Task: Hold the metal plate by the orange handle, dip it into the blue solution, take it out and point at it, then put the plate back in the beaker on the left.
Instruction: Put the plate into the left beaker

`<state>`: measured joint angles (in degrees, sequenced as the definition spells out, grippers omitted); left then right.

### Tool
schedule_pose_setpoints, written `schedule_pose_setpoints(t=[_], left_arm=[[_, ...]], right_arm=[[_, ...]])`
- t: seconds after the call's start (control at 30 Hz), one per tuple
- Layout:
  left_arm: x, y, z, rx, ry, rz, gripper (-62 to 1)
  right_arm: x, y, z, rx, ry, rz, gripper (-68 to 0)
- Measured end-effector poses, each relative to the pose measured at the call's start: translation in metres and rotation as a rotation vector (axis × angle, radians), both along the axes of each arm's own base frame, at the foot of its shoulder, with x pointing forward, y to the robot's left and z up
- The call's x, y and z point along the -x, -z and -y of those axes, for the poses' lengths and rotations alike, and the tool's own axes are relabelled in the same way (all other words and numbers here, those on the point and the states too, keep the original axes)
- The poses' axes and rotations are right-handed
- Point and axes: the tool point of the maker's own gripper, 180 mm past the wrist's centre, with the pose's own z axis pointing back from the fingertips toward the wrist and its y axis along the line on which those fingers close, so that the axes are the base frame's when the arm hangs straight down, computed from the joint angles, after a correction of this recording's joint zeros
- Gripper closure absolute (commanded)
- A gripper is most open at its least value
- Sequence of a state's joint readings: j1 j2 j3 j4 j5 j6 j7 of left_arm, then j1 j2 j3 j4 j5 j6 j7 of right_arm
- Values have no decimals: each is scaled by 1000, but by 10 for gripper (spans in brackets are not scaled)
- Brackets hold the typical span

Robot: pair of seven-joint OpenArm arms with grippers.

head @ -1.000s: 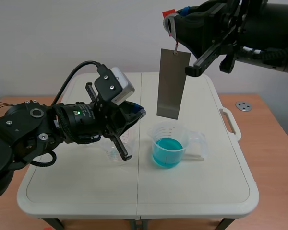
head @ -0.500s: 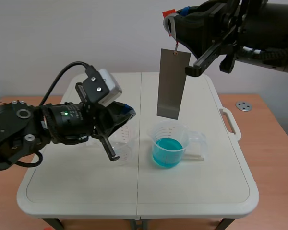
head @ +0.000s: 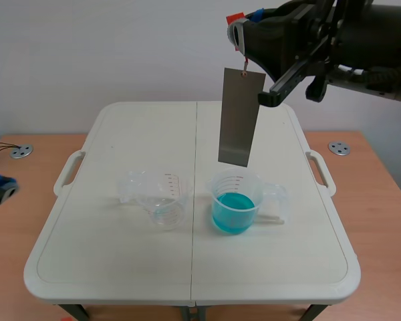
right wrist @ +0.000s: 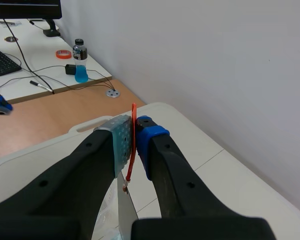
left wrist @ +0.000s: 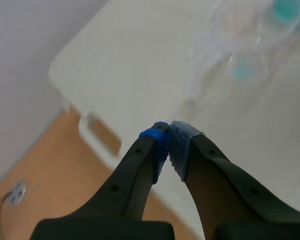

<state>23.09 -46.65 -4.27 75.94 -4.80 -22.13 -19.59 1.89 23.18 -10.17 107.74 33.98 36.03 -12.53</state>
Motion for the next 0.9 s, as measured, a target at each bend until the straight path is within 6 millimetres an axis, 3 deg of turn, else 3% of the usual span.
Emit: schedule_pose_setpoints(t=[0.2, 0.43, 0.7, 0.9], left_arm=[[58, 27, -70, -134, -181, -107, -30], [152, 87, -94, -143, -314, -355, -30], [230, 133, -88, -97, -445, -546, -30], [273, 161, -46, -11, -458, -666, -30]], right_arm=[[0, 0, 0, 1, 0, 0, -13], [0, 0, 0, 1, 0, 0, -13], [0, 0, 0, 1, 0, 1, -13], [-2, -9, -9, 5, -24, 27, -13]])
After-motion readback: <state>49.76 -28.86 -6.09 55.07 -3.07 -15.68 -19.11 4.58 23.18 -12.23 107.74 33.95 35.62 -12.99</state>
